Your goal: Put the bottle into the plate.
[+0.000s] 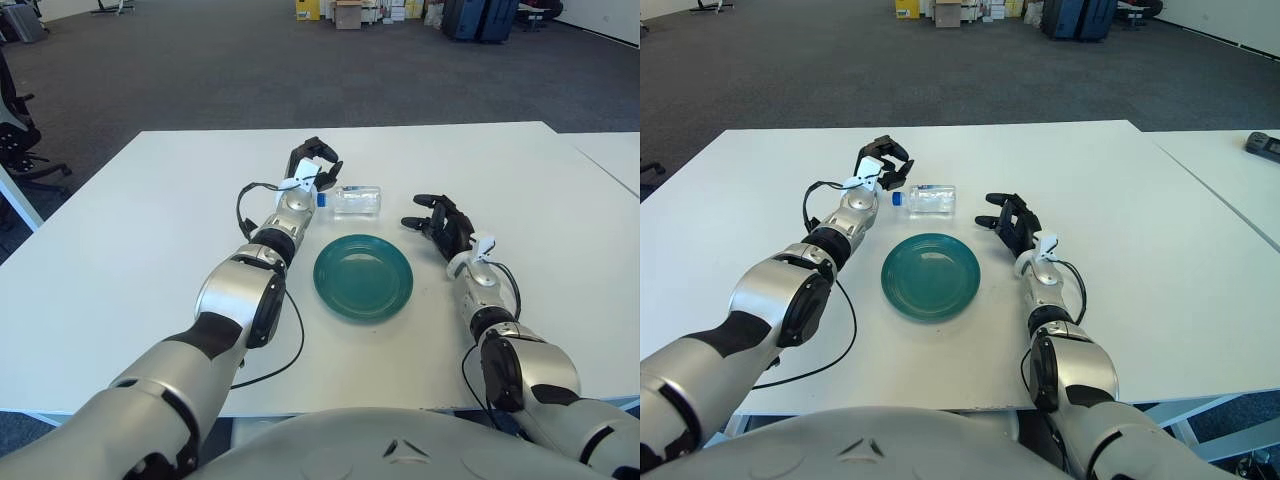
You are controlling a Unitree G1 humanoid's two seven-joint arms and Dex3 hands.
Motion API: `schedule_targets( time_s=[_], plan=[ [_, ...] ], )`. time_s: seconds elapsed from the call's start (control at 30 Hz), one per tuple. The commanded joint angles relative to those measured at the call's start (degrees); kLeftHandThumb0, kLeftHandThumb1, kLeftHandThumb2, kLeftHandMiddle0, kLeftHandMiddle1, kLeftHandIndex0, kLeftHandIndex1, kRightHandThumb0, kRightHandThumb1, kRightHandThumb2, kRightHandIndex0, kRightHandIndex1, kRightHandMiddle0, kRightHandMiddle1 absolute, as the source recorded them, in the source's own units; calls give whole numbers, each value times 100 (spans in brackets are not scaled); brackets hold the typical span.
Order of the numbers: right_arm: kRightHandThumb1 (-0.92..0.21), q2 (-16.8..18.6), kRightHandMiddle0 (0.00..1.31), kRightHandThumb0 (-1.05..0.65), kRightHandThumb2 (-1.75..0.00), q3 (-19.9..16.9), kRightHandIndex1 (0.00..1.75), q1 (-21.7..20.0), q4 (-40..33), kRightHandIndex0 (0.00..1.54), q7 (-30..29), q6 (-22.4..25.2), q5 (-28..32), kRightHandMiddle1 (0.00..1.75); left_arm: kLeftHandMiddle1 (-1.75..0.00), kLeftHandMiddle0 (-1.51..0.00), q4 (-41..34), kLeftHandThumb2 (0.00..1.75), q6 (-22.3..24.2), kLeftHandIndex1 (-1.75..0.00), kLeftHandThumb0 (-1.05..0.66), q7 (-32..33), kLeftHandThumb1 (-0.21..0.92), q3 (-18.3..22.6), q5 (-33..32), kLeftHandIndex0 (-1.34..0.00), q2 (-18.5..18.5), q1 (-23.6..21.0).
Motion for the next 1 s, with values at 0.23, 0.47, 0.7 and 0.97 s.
schedule_targets(
  time_s=[0.23, 0.47, 0.7, 0.97],
  plan=[
    [-92, 12, 43, -80, -98, 16, 70, 119, 85, 75, -66, 219, -7, 106, -175, -119, 27, 90, -91, -175, -20, -313, 48, 70, -45, -88, 148, 62],
    [-92, 12, 44, -80, -99, 64, 72, 118, 89, 77, -138, 208, -51, 106, -175, -118, 18, 92, -78, -175, -17, -405, 48, 71, -32, -88, 185, 85],
    [-92, 40, 44, -79, -98, 79, 74, 113, 89, 78, -193, 166, -58, 107, -175, -117, -31, 99, -202, -175, -11, -417, 44, 43, 2, -87, 265, 122],
    [-92, 73, 44, -79, -98, 115, 75, 111, 92, 78, -234, 115, -76, 108, -175, -115, -72, 102, -351, -175, -10, -165, 43, -315, 400, -86, 445, 109]
  ],
)
